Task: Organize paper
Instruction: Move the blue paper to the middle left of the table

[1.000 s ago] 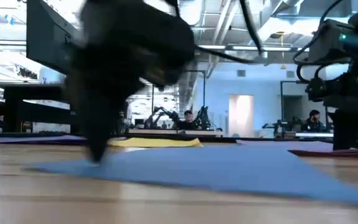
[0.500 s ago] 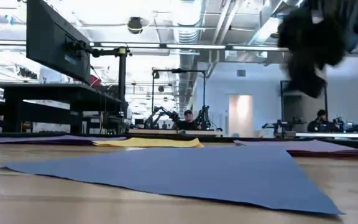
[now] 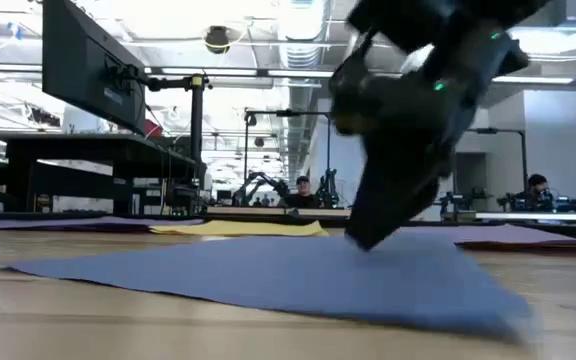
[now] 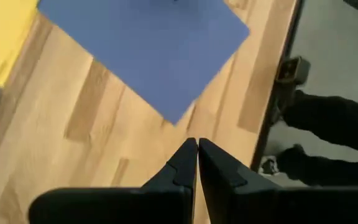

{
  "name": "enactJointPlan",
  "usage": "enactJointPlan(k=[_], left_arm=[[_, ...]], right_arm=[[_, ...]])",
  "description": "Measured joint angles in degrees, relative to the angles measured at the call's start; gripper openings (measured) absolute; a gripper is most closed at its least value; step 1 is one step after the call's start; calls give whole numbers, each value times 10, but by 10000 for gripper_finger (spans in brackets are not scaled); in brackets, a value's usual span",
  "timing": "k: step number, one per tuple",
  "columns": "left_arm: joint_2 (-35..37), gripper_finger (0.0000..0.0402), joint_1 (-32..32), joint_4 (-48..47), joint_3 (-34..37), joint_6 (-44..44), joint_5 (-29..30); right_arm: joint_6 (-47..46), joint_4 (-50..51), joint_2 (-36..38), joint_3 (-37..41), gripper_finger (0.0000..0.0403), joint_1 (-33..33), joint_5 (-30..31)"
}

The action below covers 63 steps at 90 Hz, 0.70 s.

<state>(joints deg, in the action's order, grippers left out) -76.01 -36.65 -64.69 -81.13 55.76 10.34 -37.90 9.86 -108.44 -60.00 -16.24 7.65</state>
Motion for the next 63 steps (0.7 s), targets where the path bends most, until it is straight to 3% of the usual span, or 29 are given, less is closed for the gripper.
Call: enactJointPlan(k=[15, 45, 63], left_arm=[[54, 0, -27, -1, 39, 26, 1], [60, 0, -36, -5, 47, 16, 2], [55, 0, -36, -4, 47, 7, 6]], right_arm=[[21, 9, -56, -63, 225, 3, 12], [278, -26, -167, -215, 200, -20, -6], [276, -1, -255, -355, 186, 8, -4]])
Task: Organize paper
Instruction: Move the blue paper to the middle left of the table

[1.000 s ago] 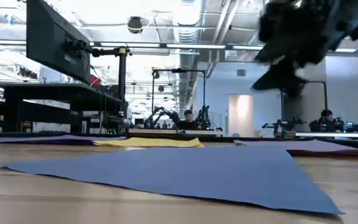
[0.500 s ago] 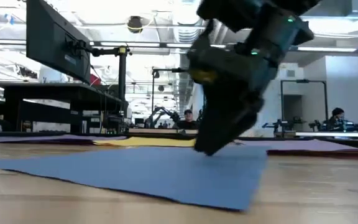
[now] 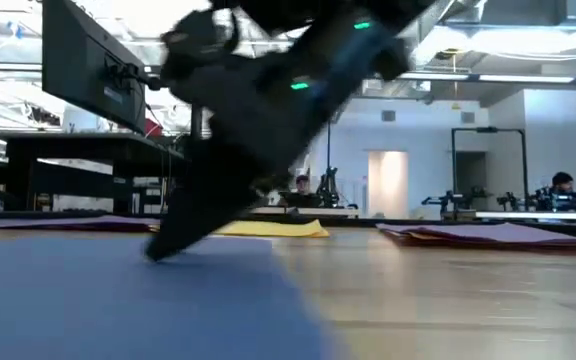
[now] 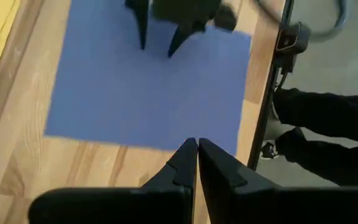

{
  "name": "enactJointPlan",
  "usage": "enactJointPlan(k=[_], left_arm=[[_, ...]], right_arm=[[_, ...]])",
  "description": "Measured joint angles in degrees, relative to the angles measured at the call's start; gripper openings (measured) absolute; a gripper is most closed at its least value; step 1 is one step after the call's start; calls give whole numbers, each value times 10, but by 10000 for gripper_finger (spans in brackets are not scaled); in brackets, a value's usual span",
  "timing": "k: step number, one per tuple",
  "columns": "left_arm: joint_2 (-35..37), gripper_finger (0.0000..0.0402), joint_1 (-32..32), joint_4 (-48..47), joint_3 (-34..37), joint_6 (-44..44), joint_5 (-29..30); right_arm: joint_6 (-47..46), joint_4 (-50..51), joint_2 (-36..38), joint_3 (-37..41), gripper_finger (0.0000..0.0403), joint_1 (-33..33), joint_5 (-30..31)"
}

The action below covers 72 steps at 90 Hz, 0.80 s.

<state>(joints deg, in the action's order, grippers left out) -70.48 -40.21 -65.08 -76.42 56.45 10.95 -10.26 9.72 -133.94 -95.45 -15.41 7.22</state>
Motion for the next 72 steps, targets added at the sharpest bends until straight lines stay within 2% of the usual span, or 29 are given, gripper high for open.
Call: enactJointPlan(k=[7, 14, 22, 30, 47, 57, 72], left_arm=[[0, 0, 0, 0, 0, 2, 13], [-1, 0, -5, -1, 0, 4, 25], [0, 0, -9, -10, 0, 4, 26], [-1, 0, -10, -18, 0, 4, 26], [20, 0, -19, -16, 0, 21, 45], [40, 0, -31, -22, 0, 34, 75], [57, 0, -39, -29, 0, 58, 83]], right_arm=[[-15, 24, -29, -59, 184, 16, -1], [10, 37, -48, -108, 183, 30, 0], [30, 33, -55, -158, 182, 40, 1], [12, 41, -50, -189, 182, 46, 0], [0, 111, -43, -201, 182, 42, 0], [-3, 87, -65, -203, 182, 28, -13], [-4, 55, -113, -202, 182, 19, -14]])
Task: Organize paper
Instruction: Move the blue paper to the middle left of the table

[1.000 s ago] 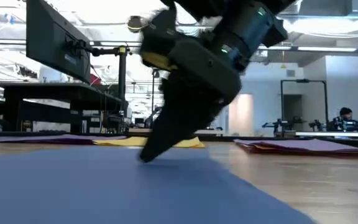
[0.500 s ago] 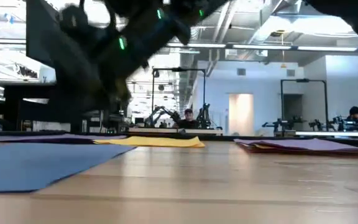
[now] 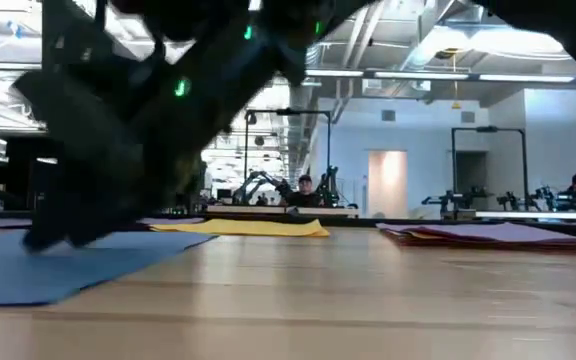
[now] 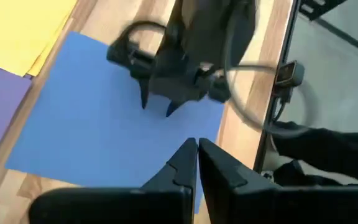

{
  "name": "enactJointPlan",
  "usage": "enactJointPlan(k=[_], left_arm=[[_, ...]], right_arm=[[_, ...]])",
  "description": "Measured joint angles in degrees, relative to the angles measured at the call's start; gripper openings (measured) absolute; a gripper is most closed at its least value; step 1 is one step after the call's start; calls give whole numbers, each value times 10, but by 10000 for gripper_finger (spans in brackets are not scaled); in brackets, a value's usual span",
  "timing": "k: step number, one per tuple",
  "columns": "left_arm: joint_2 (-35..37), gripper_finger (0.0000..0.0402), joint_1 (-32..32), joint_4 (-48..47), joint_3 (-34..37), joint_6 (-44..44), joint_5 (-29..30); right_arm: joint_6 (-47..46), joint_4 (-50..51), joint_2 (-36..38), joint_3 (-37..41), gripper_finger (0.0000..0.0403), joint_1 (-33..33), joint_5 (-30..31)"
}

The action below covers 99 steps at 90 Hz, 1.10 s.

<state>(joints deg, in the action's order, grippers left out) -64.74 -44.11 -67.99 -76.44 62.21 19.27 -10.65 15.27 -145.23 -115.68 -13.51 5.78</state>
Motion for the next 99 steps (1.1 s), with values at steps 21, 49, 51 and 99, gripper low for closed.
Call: enactJointPlan(k=[21, 49, 51, 99], left_arm=[[-2, 0, -3, 3, 0, 6, -1], [-21, 0, -3, 1, 0, -9, 5], [-27, 0, -3, -1, 2, -15, 5], [-74, 0, -2, 412, 357, -144, -28]], right_arm=[[-27, -100, -31, 0, 182, 6, 5], [-43, -113, -17, -11, 182, 8, -15], [-43, -83, -5, -12, 182, 8, -17], [-32, 356, 385, -15, 182, -58, 146]])
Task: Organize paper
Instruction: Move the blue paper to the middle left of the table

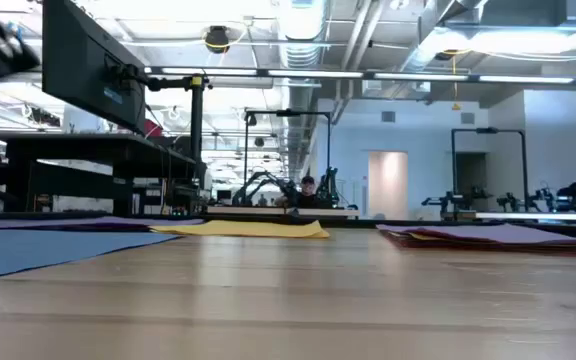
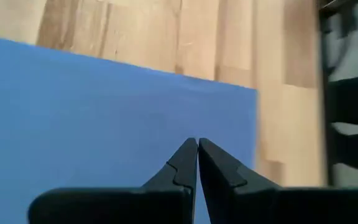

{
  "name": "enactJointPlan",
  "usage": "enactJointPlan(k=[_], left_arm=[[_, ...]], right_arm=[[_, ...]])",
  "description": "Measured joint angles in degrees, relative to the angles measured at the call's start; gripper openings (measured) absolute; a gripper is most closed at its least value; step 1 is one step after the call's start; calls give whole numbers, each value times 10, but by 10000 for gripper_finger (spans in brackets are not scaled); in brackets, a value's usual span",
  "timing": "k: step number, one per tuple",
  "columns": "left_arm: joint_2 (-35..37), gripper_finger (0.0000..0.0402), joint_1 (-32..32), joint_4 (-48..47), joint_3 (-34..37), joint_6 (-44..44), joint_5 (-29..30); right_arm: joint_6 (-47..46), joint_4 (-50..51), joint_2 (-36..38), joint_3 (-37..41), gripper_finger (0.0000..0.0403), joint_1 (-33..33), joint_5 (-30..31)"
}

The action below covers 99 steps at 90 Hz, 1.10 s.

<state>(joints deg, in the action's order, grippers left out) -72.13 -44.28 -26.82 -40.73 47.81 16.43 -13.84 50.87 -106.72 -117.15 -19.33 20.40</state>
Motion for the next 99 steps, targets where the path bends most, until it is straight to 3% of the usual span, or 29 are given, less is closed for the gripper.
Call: enactJointPlan(k=[33, 51, 69, 99], left_arm=[[-138, 0, 10, 22, 23, -96, -120], [-150, 0, -2, 0, 22, -60, -158], [-142, 0, -5, -57, 22, 24, -159], [-142, 0, -9, -102, 22, 25, -151]], right_arm=[[-107, 35, 8, 6, 182, -66, 85], [-188, 107, 3, 14, 182, -100, 134], [-224, 122, 5, 12, 182, -106, 149], [-224, 122, 5, 12, 182, -107, 155]])
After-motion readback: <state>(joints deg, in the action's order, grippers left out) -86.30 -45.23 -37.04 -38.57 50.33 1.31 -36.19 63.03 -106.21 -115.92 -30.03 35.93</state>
